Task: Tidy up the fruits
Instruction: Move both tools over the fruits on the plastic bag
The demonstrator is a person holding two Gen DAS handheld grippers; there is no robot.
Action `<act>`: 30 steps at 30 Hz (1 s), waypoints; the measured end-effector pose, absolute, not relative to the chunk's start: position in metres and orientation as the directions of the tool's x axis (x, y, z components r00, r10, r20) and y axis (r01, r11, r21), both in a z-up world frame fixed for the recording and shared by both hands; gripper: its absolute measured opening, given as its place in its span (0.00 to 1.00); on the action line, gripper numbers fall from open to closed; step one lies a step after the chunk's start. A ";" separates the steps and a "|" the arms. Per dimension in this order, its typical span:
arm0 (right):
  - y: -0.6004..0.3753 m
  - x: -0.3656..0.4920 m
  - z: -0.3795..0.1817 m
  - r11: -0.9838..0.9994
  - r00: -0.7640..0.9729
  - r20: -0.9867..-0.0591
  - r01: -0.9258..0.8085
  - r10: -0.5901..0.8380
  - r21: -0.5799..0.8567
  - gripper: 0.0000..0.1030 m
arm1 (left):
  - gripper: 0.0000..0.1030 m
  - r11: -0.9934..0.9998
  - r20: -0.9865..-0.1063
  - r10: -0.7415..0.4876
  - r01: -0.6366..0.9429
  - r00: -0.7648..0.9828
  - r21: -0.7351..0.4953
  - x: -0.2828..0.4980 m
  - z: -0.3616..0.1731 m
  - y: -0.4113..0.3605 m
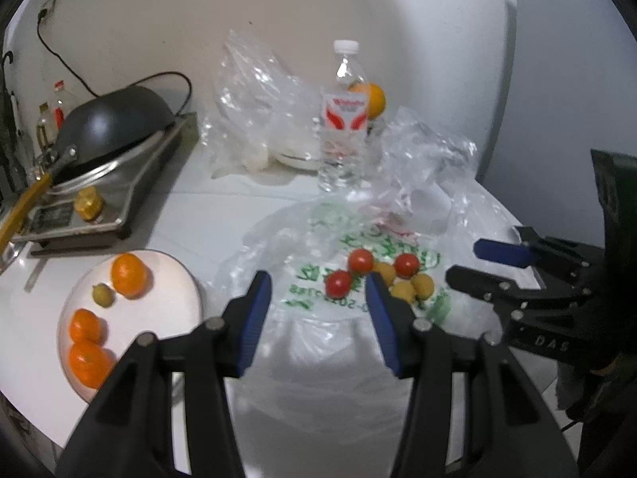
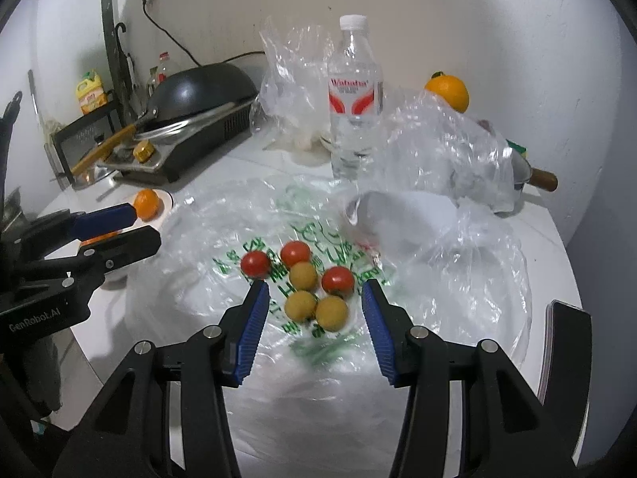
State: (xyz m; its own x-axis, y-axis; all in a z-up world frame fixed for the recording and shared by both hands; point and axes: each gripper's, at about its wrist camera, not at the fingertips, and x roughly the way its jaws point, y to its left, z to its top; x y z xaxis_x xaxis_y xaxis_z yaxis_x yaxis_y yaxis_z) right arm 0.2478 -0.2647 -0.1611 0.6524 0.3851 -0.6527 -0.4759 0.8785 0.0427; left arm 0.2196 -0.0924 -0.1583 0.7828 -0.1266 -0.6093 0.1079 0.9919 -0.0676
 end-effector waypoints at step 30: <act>-0.262 0.287 -0.208 0.856 0.546 -0.736 -0.509 0.400 0.088 0.26 | 0.49 0.988 -0.681 -0.143 0.138 0.718 -0.063 0.247 -0.196 -0.125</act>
State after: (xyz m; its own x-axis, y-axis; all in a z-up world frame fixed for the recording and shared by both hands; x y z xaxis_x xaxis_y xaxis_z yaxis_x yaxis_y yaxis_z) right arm 0.2872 -0.2617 -0.2082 0.5463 0.4003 -0.7357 -0.5093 0.8561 0.0877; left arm 0.2471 -0.1253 -0.1957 0.7180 -0.1432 -0.6811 0.1377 0.9885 -0.0627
